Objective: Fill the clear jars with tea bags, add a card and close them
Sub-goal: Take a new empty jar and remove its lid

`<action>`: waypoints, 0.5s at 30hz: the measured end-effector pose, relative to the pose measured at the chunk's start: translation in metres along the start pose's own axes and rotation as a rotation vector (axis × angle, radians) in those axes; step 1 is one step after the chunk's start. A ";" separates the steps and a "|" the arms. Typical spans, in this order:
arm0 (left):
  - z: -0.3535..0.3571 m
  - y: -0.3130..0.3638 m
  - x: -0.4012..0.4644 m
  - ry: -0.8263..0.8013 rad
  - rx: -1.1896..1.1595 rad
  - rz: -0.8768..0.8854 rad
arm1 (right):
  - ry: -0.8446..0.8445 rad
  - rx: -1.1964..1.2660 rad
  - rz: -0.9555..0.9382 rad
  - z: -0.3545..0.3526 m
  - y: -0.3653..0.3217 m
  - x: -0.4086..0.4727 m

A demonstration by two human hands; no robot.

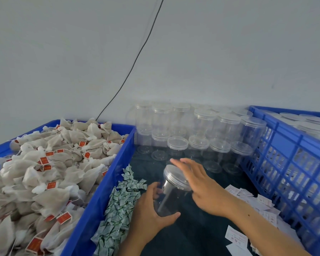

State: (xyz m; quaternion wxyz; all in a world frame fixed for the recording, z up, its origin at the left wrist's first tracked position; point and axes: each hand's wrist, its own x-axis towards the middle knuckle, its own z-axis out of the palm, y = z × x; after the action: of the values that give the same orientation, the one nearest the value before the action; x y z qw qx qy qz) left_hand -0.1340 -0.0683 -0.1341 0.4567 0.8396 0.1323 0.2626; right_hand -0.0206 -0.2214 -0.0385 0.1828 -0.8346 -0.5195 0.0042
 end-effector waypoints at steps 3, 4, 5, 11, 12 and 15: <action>-0.002 0.001 0.001 0.159 0.072 0.047 | 0.034 0.449 0.257 -0.002 -0.004 0.006; -0.003 0.001 0.001 0.204 0.109 0.079 | 0.026 0.512 0.302 -0.002 -0.006 0.008; -0.004 0.001 0.002 0.240 0.156 0.117 | 0.035 0.549 0.341 -0.002 -0.009 0.008; -0.003 0.003 0.005 0.333 0.466 0.297 | -0.021 0.476 0.382 0.001 -0.018 0.009; -0.004 0.002 0.005 0.323 0.470 0.292 | -0.034 0.471 0.365 0.000 -0.018 0.011; -0.006 0.000 0.004 0.243 0.430 0.239 | -0.067 0.448 0.261 -0.010 -0.014 0.011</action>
State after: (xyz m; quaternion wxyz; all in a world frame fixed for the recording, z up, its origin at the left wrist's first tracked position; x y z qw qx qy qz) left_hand -0.1335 -0.0623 -0.1303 0.2146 0.8891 0.1388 0.3796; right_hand -0.0259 -0.2090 -0.0231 0.3440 -0.8326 -0.3994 0.1703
